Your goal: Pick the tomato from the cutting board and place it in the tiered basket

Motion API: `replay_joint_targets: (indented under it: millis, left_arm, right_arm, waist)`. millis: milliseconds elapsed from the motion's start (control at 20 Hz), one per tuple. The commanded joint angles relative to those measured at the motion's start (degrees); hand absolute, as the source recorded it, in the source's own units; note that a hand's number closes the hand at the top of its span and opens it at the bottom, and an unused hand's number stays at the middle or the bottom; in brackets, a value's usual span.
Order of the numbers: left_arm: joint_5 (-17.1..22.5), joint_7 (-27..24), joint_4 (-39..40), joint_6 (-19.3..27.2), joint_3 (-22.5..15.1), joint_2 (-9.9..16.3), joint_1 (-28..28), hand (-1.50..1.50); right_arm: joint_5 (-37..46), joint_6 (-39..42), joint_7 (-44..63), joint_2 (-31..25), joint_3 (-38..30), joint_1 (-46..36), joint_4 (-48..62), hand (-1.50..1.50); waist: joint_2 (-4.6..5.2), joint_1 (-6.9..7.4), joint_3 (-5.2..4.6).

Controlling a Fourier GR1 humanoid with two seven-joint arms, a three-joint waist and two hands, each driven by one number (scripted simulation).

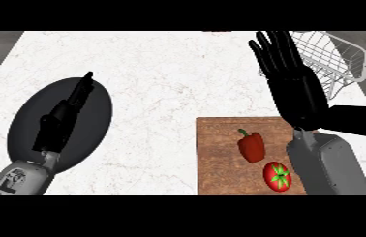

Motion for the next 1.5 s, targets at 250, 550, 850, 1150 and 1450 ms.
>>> replay_joint_targets:
  millis: [250, 550, 850, 1150, 1450]
  left_arm:
    - [4.2, -7.4, 0.5, -2.1, 0.2, -7.3, 4.1, 0.00]
    - [4.0, -12.1, 6.9, -5.7, -1.9, -13.0, 4.9, 0.00]
    - [6.2, -13.9, 7.8, -8.9, 1.4, -10.6, 7.6, 0.00]
    - [5.6, -9.8, 6.7, -7.0, 0.8, -11.7, 4.2, 0.00]
    - [5.6, -10.6, 7.4, -7.7, 1.7, -10.8, 4.7, 0.00]
  right_arm:
    - [17.1, -16.4, 10.5, -1.0, 6.7, 9.5, 5.7, -1.50]
    - [26.9, -26.8, 1.0, 8.1, 12.1, 14.6, 7.9, -1.50]
    - [39.3, -25.5, 19.0, -8.1, 15.3, 17.9, -12.8, -1.50]
    - [47.7, -9.7, 37.0, -26.9, 17.3, 16.6, -15.9, -1.50]
    - [46.8, 9.3, 54.0, -38.1, 21.3, 13.6, -24.5, -1.50]
  waist:
    - [1.04, 0.07, 1.06]
    - [1.12, 0.48, 1.32]
    - [0.57, -0.37, 1.10]
    - [0.16, -1.83, 0.65]
    - [0.38, -0.52, 0.72]
